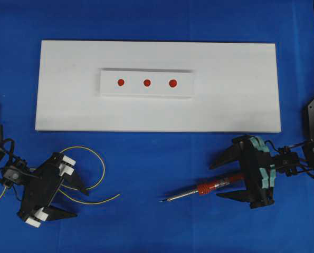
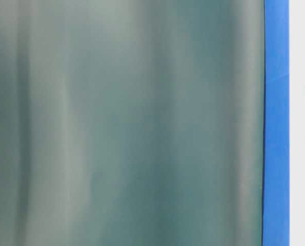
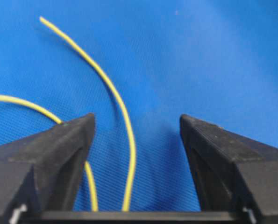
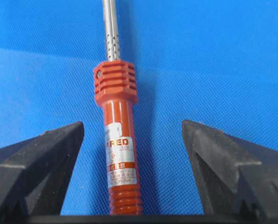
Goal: Touch the tip of the soldering iron to the tip of the solder at the mark.
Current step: 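Close left gripper on solder wire and right gripper on iron handle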
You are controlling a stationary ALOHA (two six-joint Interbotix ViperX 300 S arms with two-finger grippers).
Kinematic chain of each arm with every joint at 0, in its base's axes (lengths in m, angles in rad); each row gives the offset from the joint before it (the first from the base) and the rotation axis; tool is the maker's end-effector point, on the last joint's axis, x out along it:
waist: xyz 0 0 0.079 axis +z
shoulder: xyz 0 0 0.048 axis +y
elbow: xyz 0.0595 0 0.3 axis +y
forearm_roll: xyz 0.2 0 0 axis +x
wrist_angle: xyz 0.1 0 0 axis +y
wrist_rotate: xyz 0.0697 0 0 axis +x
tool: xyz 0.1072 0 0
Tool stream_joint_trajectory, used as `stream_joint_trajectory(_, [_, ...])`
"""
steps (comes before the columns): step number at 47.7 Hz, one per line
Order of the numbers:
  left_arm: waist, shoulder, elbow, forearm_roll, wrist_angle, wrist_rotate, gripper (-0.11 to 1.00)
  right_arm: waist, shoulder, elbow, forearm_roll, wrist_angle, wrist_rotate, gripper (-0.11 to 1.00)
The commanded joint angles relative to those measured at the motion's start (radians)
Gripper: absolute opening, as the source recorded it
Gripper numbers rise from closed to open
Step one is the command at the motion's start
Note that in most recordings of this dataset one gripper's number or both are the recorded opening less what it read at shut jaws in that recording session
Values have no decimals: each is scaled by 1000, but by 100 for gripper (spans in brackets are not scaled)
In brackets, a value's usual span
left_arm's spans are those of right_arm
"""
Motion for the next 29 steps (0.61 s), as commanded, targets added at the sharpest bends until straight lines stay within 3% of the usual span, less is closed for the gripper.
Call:
stream_joint_trajectory(1, [-3,6,-12,-3,-8,-5,61,5,15,-18,2,-9,-3,75])
stream_joint_trajectory(6, [0,11,-12,-3,-8,-3,46,5,55,-26,-2,-18,-11,63])
stream_joint_trajectory(15, [3,9,-12,-3,-6,-3,3,5,64,-21,-17,-38,-14,15])
stream_joint_trajectory(18, [6,8,-14,-3,-6,-3,2,5,64,-25,-25,-38,-14,6])
stream_joint_trajectory(29, [21,-8,-32,-3,5,-6,2,5,54,-29,-32,-37,-14,6])
